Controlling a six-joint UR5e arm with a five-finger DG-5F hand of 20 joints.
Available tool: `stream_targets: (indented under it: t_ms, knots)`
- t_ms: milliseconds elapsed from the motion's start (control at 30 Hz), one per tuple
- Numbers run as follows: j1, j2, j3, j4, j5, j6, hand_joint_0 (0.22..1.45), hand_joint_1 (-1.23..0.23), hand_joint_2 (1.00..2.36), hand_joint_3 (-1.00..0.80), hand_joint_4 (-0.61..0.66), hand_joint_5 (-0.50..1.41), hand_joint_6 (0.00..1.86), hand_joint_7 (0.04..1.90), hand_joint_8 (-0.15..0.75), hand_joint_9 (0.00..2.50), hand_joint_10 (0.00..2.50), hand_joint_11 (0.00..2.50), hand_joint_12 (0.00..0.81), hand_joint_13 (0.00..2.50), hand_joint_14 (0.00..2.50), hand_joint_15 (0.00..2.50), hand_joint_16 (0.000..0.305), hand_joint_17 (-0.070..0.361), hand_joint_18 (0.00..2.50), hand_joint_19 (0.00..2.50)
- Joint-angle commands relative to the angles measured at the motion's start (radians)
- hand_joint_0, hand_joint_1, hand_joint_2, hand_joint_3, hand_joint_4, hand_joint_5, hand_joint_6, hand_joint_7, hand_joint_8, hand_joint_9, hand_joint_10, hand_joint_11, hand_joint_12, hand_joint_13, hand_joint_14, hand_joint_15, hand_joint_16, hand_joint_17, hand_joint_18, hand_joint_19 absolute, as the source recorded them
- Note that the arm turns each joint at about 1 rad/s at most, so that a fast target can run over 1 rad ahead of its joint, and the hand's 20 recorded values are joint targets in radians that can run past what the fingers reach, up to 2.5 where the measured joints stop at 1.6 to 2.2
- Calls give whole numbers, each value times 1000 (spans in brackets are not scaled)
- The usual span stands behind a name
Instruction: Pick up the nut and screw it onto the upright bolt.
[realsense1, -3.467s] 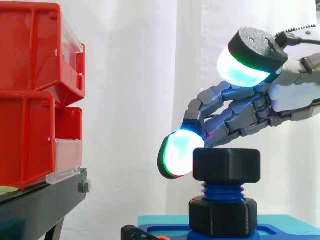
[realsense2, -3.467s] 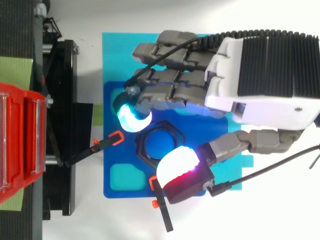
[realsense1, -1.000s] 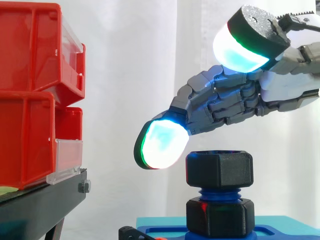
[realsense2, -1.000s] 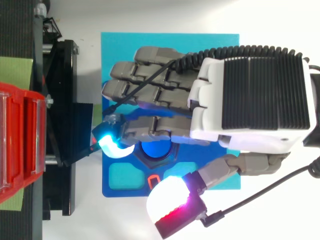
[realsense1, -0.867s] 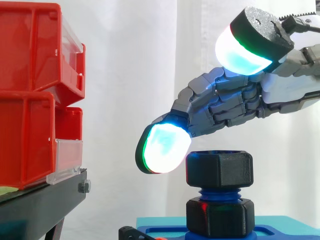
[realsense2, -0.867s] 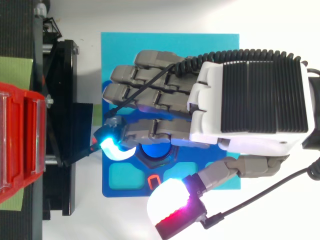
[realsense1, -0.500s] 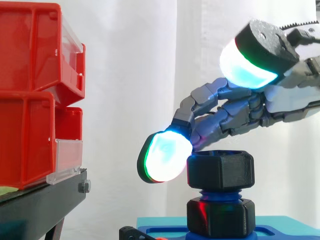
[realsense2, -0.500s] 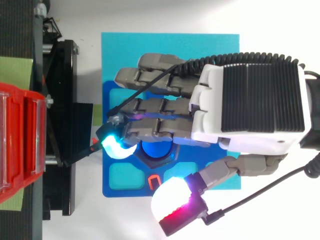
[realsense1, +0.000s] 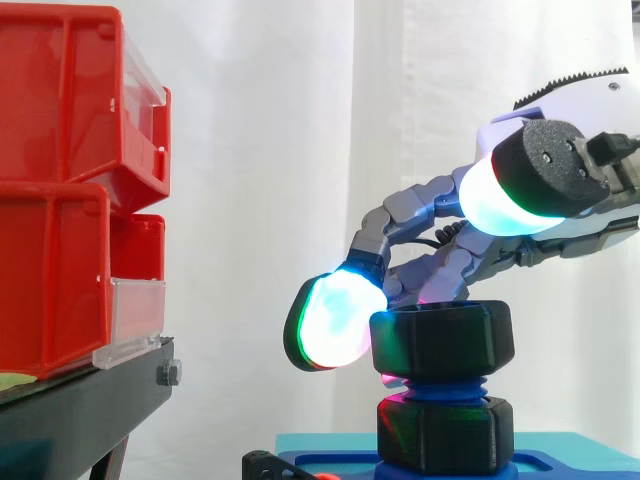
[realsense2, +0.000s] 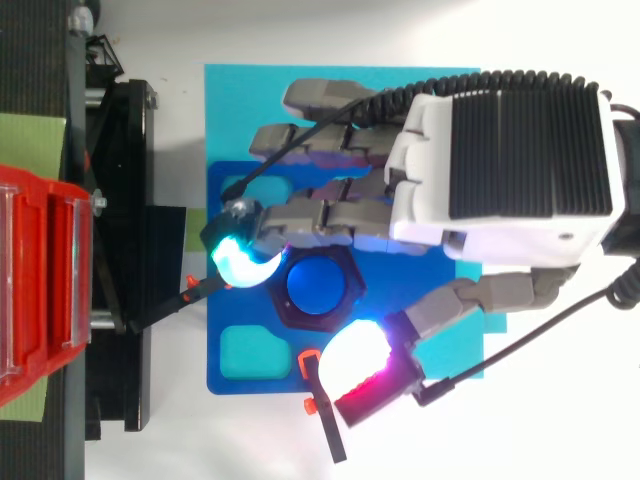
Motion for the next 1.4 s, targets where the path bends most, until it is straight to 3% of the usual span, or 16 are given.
stream_targets:
  t_ms: [0,167,367,500,633,733,833,1000,1033,1233,1367]
  knots:
    - [-16,0,0,0,-9,-1,495,-267,1000,-500,271,-36,504,1114,277,746,0,0,217,284,0,0,20,46,0,0]
    - [-34,0,1,-3,-32,-1,501,-269,1000,-500,208,15,503,1262,278,843,0,0,205,377,0,0,18,40,5,0]
    - [-57,0,6,-5,-57,-6,516,-285,1000,-500,107,65,500,1386,269,1058,0,0,176,553,0,0,13,29,178,0]
    - [-63,0,7,-2,-61,-6,528,-310,1000,-500,48,78,537,1325,241,1268,0,0,135,717,0,0,7,16,336,0]
    - [-72,2,20,-5,-71,-6,531,-307,1000,-500,48,78,532,1353,239,1326,0,0,127,753,0,0,6,13,387,0]
    - [-80,2,30,-11,-72,-7,518,-279,1000,-500,125,45,503,1289,259,1234,0,0,155,674,0,0,10,22,270,0]
    - [-86,2,62,-28,-78,-13,504,-252,1000,-500,267,-48,504,980,278,1094,0,0,197,570,0,0,14,33,172,0]
    - [-94,0,96,-72,-81,-43,480,-227,1000,-500,196,-169,502,693,259,816,0,0,263,413,0,0,26,58,16,0]
    - [-103,0,121,-89,-83,-61,477,-225,1000,-500,185,-177,502,668,256,767,0,0,270,386,0,0,27,61,0,0]
    - [-100,-1,121,-72,-90,-86,459,-174,1000,-500,106,-227,501,557,221,378,0,0,314,118,0,0,39,88,0,0]
    - [-88,0,72,-37,-86,-75,451,-98,1000,-500,49,-245,500,536,201,201,0,0,324,0,0,0,43,97,0,0]
